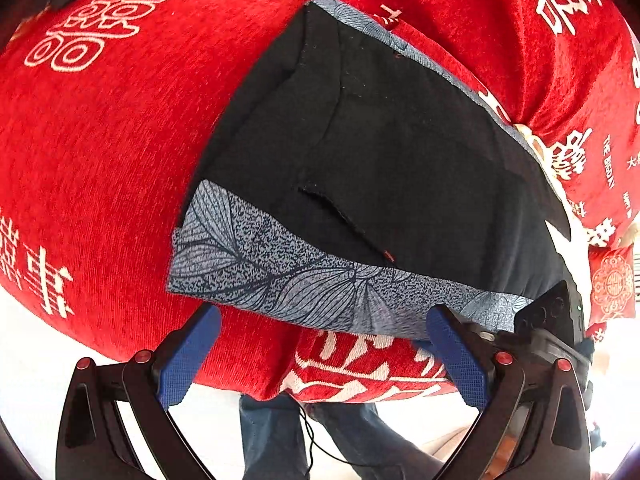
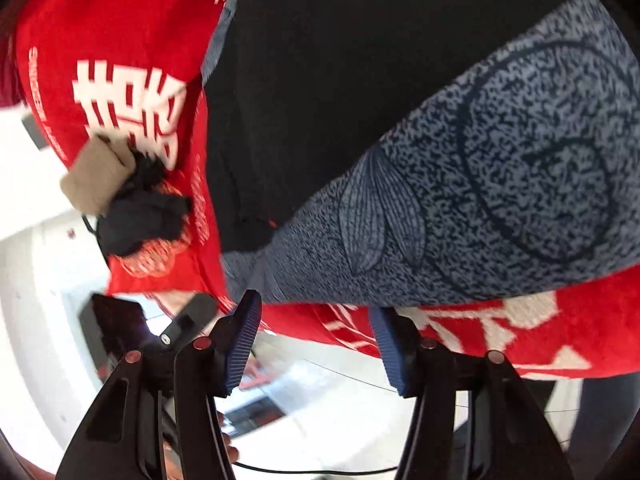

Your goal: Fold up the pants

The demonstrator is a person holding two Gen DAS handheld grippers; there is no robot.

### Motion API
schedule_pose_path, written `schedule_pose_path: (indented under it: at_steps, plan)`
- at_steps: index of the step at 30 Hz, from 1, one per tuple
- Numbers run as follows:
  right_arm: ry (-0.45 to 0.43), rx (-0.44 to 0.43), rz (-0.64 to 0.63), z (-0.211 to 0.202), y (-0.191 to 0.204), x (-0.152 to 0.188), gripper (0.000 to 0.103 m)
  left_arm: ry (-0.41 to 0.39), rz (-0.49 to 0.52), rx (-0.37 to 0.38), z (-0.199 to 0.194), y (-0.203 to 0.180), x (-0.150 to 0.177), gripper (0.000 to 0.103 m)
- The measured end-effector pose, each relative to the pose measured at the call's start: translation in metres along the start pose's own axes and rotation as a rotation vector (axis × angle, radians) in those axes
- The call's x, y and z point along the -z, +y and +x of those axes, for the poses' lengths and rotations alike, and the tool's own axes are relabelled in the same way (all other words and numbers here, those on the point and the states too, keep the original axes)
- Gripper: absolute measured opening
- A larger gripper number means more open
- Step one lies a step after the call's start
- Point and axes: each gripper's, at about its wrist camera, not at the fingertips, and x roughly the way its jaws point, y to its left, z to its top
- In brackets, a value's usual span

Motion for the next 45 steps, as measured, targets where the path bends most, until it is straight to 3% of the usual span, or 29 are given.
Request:
schedule_pose_path:
  at_steps: [1, 2, 3, 5, 8, 10, 12, 14, 16, 20, 21, 24, 28, 29, 30, 31, 32, 33, 37, 42, 44, 45]
  plan:
    - [-0.009, -0.016, 0.029, 0.001, -0.001, 0.000, 0.059, 0.010, -0.007, 0.012, 0.002, 0.000, 0.000, 0.103]
    - [-0.021, -0.033, 0.057, 0.001, -0.002, -0.001, 0.036, 0.018, -0.016, 0.022, 0.002, 0.000, 0.001, 0.103]
    - [-0.032, -0.041, 0.076, 0.000, -0.003, -0.003, 0.004, 0.026, -0.032, 0.041, 0.003, -0.001, 0.001, 0.103]
    - [-0.064, -0.067, 0.078, -0.005, 0.005, -0.010, 0.004, 0.022, -0.067, 0.084, 0.005, -0.004, -0.002, 0.103]
    - [-0.053, -0.090, -0.030, -0.013, 0.032, -0.012, 0.004, -0.008, -0.185, 0.167, 0.017, -0.004, -0.014, 0.100]
    - [-0.024, -0.080, -0.096, -0.019, 0.042, -0.008, 0.004, -0.013, -0.260, 0.171, 0.030, -0.002, -0.023, 0.062]
    - [0.003, -0.053, -0.131, -0.021, 0.041, -0.005, 0.004, 0.017, -0.284, 0.139, 0.042, 0.002, -0.023, 0.045]
    - [0.027, -0.014, -0.129, -0.026, 0.034, -0.005, 0.008, 0.026, -0.254, 0.123, 0.045, 0.002, -0.021, 0.041]
    - [-0.003, 0.039, -0.114, -0.049, 0.019, -0.006, 0.009, 0.029, -0.212, 0.113, 0.041, -0.002, -0.018, 0.041]
    - [-0.140, 0.105, -0.024, -0.111, -0.021, -0.008, 0.055, 0.049, -0.166, 0.096, 0.035, -0.008, -0.016, 0.041]
    - [-0.178, 0.112, 0.012, -0.127, -0.033, -0.009, 0.055, 0.053, -0.159, 0.091, 0.035, -0.011, -0.016, 0.041]
    - [-0.262, 0.110, 0.115, -0.164, -0.067, -0.009, 0.055, 0.060, -0.153, 0.082, 0.033, -0.011, -0.019, 0.041]
    - [-0.352, -0.021, 0.233, -0.188, -0.099, -0.012, 0.054, 0.055, -0.150, 0.059, 0.039, -0.020, -0.022, 0.040]
    - [-0.366, -0.055, 0.263, -0.189, -0.105, -0.014, 0.049, 0.052, -0.154, 0.049, 0.040, -0.024, -0.023, 0.037]
    - [-0.379, -0.080, 0.290, -0.192, -0.109, -0.016, 0.026, 0.049, -0.154, 0.036, 0.039, -0.029, -0.027, 0.025]
    - [-0.388, -0.095, 0.317, -0.193, -0.112, -0.019, 0.013, 0.042, -0.152, 0.018, 0.033, -0.031, -0.029, 0.019]
    - [-0.392, -0.103, 0.340, -0.195, -0.113, -0.024, 0.005, 0.030, -0.149, 0.005, 0.024, -0.036, -0.033, 0.019]
    - [-0.388, -0.107, 0.341, -0.198, -0.111, -0.027, 0.005, 0.012, -0.153, -0.002, 0.014, -0.043, -0.038, 0.019]
    - [-0.331, -0.016, 0.159, -0.223, -0.057, -0.059, 0.004, -0.051, -0.150, 0.007, -0.016, -0.071, -0.064, 0.019]
    - [-0.242, 0.046, -0.100, -0.249, 0.029, -0.129, 0.004, -0.174, -0.110, 0.003, -0.042, -0.105, -0.129, 0.020]
    - [-0.212, 0.056, -0.182, -0.257, 0.053, -0.170, 0.004, -0.224, -0.087, -0.055, -0.035, -0.117, -0.162, 0.031]
    - [-0.203, 0.058, -0.205, -0.258, 0.061, -0.186, 0.004, -0.246, -0.080, -0.089, -0.028, -0.123, -0.177, 0.044]
